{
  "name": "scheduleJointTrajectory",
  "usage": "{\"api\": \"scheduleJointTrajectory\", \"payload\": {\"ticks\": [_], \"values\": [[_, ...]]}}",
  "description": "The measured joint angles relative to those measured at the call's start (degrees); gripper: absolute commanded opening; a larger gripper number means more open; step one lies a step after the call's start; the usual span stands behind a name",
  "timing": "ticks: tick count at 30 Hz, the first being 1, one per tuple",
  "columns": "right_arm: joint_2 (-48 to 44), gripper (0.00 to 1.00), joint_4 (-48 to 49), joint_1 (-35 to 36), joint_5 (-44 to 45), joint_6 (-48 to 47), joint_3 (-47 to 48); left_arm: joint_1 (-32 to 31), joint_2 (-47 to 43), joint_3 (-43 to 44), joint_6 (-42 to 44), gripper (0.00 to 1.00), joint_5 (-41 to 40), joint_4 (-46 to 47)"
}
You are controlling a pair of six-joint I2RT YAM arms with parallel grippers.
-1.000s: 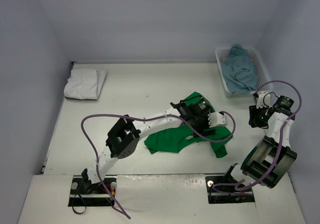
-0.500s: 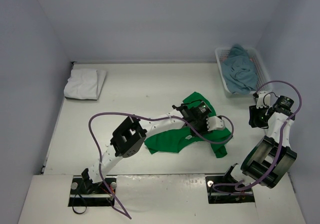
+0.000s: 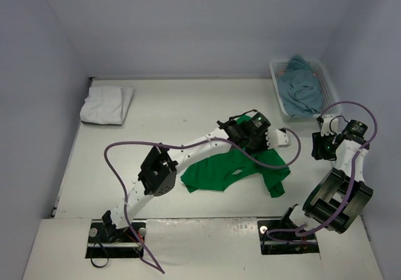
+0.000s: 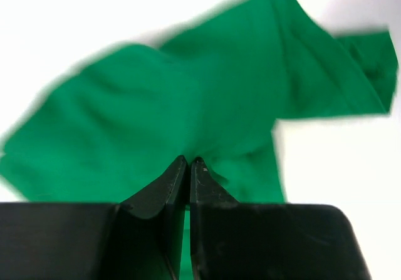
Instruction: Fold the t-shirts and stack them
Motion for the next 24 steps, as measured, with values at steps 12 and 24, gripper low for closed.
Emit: {"api": "scheduleJointTrajectory", "payload": {"ticks": [12,24], "values": [[-0.22,0.38,0.17,1.79,-1.38,-0.63,-0.37,7.89,-1.49,13.51,0.63,0.01,-4.39,-0.63],[-16.28,0.51,-1.55,27.34,-4.04,-2.58,-5.18,9.29,-1.64,22.16,1.42,0.01,-8.28,-0.96]]}}
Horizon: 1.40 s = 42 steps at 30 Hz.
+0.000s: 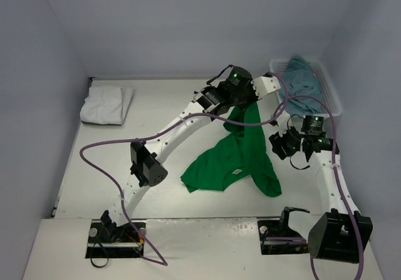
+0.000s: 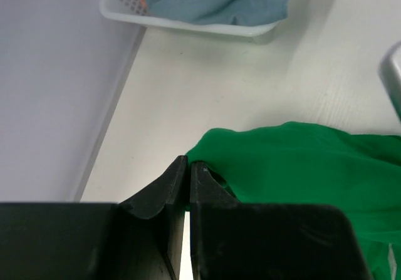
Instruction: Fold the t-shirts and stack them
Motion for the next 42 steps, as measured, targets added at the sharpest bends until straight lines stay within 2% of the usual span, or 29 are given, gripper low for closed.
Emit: {"api": "scheduleJointTrajectory", "payload": {"ticks": [4,11,14,20,25,32,37,42], "values": [[2.21,0.53,-0.02,5.9,-0.33,1.6,0.68,2.4,-1.64,-2.32,0.15,0.01,-1.03,0.0],[4.02,0.53,0.13,27.04,2.86,4.74,-2.27,7.17,-5.68,-6.01,0.11,0.01,-2.29,0.0],[4.15,0.52,-0.66,29.68,3.96,5.09,-3.3,8.46,-6.21,-6.01,0.11,0.01,-2.73,0.11],[7.54,0.51,-0.72,30.73,7.45,4.83,-3.28,11.02,-6.38,-6.12,0.35,0.01,-4.07,0.33],[10.36,0.5,-0.66,31.06,9.16,4.04,-2.84,15.87,-8.72,-8.92,0.13,0.01,-4.2,0.59],[16.37,0.49,0.48,31.21,10.4,2.54,-0.83,23.52,-16.57,-14.95,-1.62,0.02,-3.1,1.29],[22.14,0.46,3.1,31.21,10.86,1.33,0.48,26.4,-22.21,-20.48,-3.37,0.02,-0.74,2.62],[25.86,0.45,4.59,31.21,10.93,1.4,2.62,27.3,-23.28,-21.97,-4.31,0.02,0.17,2.71]]}}
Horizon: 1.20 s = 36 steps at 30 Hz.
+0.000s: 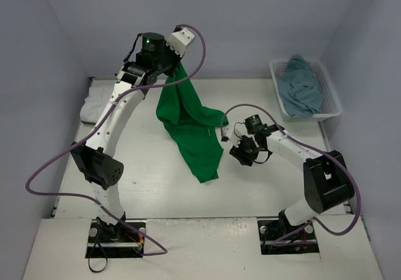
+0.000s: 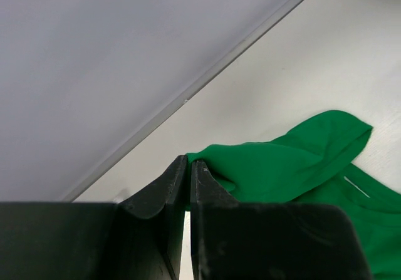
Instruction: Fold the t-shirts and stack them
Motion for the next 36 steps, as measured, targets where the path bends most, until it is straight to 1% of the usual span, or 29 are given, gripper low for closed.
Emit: {"api": "scheduleJointTrajectory", "payload": {"ticks": [4,9,13,17,22,23,24,25,26,29,33,36], "values": [[0.44,0.46,0.37,0.61,-1.55,0.66,4.5,-0.2,0.0,-0.2,-1.18,0.03,1.42,-0.02],[3.58,0.46,1.22,4.13,-4.42,2.16,10.43,-0.33,-0.02,-1.31,-1.62,0.03,1.88,0.31],[10.73,0.45,2.19,7.04,-6.82,3.06,14.67,-0.02,-0.2,-3.58,-1.62,0.03,1.86,0.39],[20.33,0.44,3.1,7.67,-8.15,3.26,18.49,1.01,-0.31,-5.18,-1.7,0.03,1.99,0.83],[23.74,0.44,5.6,7.34,-9.35,3.41,22.08,2.86,-0.39,-6.27,-1.97,0.03,2.29,1.09],[24.02,0.42,5.95,7.32,-9.42,3.32,22.21,3.17,-0.39,-6.29,-2.08,0.03,2.4,1.09],[24.11,0.33,6.12,7.32,-9.4,3.39,22.32,3.45,-0.39,-6.29,-2.14,0.03,2.54,1.11],[24.17,0.29,6.34,7.32,-9.35,3.26,22.32,3.67,-0.44,-6.29,-2.23,0.03,2.56,1.11],[24.28,0.19,6.56,7.32,-9.33,3.21,22.38,3.82,-0.48,-6.29,-2.27,0.03,2.6,1.11],[24.52,0.0,7.02,7.32,-9.22,3.02,22.47,4.09,-0.52,-6.29,-2.32,0.03,3.02,1.11],[24.28,0.0,7.37,7.39,-8.96,2.97,22.1,4.15,-0.57,-6.29,-2.25,0.03,3.28,1.09],[22.47,0.0,7.45,7.28,-6.67,2.99,20.26,4.48,-0.61,-6.29,-2.01,0.03,3.08,0.85]]}}
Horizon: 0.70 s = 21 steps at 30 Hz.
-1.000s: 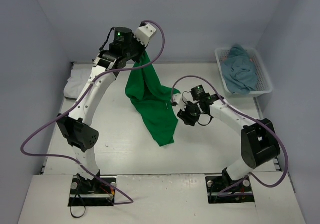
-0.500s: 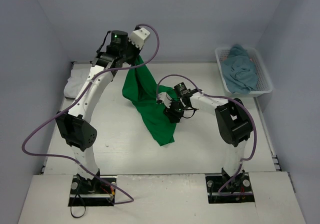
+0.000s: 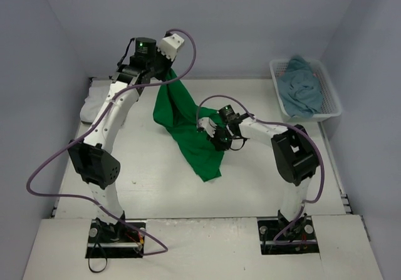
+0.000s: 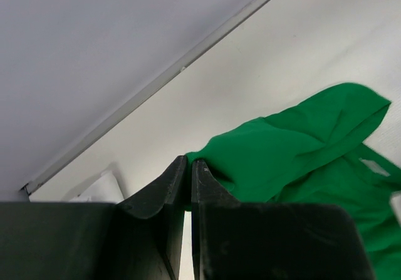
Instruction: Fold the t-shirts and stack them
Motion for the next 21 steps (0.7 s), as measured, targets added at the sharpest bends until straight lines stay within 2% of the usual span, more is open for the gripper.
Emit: {"api": "scheduleJointTrajectory", "payload": {"ticks": [4,13,18,21], "values": [[-4.26,0.0,-2.49,-1.97,3.93,0.59,-1.75,2.43,-0.02,0.02,-0.02,0.03,-0.31,-2.1],[-25.99,0.0,-2.6,-19.52,13.03,1.99,-1.75,13.4,-3.74,-0.31,-1.51,0.03,-0.94,-6.51],[-37.16,0.0,-4.26,-20.11,13.92,1.49,-1.9,14.51,-12.57,-4.48,-1.97,0.03,-0.83,-8.44],[-40.19,0.0,-6.36,-20.06,13.09,0.31,-3.58,14.23,-18.23,-9.14,-2.01,0.03,0.7,-9.09]]}}
